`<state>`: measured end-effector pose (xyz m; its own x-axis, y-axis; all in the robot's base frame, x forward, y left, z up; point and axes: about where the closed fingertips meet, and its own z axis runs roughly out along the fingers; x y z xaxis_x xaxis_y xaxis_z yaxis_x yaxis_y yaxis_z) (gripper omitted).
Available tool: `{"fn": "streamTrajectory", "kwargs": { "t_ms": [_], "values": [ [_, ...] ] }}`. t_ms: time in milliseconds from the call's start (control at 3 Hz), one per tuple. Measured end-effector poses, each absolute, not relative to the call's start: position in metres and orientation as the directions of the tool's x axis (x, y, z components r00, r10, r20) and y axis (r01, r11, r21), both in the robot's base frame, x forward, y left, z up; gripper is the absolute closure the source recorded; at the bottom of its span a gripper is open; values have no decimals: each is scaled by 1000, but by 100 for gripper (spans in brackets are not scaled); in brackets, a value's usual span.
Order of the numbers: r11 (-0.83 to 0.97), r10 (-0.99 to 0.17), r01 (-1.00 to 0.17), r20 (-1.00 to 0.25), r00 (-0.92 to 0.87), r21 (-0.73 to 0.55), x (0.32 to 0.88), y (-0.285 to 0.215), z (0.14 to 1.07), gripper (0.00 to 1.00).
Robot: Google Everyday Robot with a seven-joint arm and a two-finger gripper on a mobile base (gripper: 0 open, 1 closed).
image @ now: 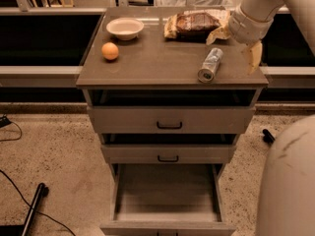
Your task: Place redbull can into bottom drawer
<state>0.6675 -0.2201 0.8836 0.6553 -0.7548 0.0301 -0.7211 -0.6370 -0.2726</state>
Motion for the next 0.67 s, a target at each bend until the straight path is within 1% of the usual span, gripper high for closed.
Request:
{"fn": "streamTrajectory", "kwargs": {
  "t_ms": [333,667],
  "values": [
    [-711,-689,-663,40,724,-235,683,-210,858,42],
    [-765,-635,-618,53,771,-181,695,-204,834,62]
  ]
}}
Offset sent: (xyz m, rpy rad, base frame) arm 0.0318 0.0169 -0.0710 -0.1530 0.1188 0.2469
